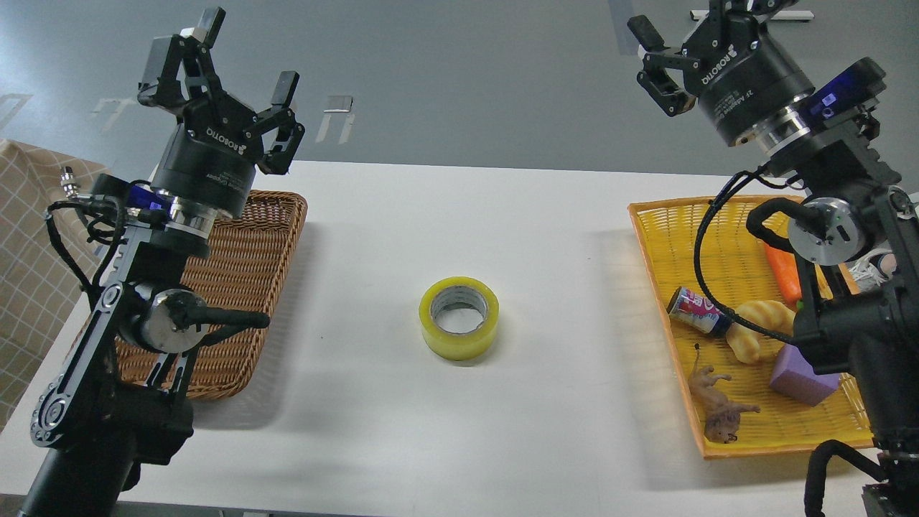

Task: Place and transfer tape with both arms
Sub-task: 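Raise the right gripper away from the tape roll, then reach the left gripper toward the tape roll on the table, then close the left gripper on the tape roll's rim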

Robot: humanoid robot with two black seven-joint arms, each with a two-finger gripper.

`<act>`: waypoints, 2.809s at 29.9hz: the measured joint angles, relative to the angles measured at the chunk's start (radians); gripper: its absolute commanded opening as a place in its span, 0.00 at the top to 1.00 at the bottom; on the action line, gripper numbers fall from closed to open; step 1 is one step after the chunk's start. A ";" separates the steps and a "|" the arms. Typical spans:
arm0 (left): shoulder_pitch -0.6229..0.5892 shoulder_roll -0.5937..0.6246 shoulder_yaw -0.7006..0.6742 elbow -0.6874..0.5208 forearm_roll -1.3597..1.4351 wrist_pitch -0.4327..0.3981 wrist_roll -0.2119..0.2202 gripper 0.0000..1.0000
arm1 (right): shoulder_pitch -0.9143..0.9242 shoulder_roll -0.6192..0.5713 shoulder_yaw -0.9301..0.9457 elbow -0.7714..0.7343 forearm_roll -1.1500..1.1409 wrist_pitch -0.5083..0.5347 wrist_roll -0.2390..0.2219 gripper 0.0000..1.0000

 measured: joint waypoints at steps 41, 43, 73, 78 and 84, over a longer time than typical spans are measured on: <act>-0.374 0.215 0.887 0.531 1.367 0.151 -0.184 0.03 | -0.065 -0.020 0.022 0.159 0.000 -0.048 0.002 0.00; -0.376 0.212 0.906 0.549 1.367 0.153 -0.186 0.03 | -0.066 -0.025 0.022 0.154 0.000 -0.047 0.002 0.00; -0.372 0.154 0.959 0.665 1.367 0.183 -0.190 0.48 | -0.141 -0.054 0.069 0.130 -0.006 -0.059 0.012 0.00; -0.373 0.157 0.972 0.668 1.367 0.182 -0.196 0.48 | -0.149 -0.056 0.078 0.130 -0.007 -0.066 0.012 0.00; -0.377 0.162 0.988 0.669 1.367 0.181 -0.207 0.72 | -0.159 -0.058 0.078 0.122 -0.007 -0.074 0.012 0.00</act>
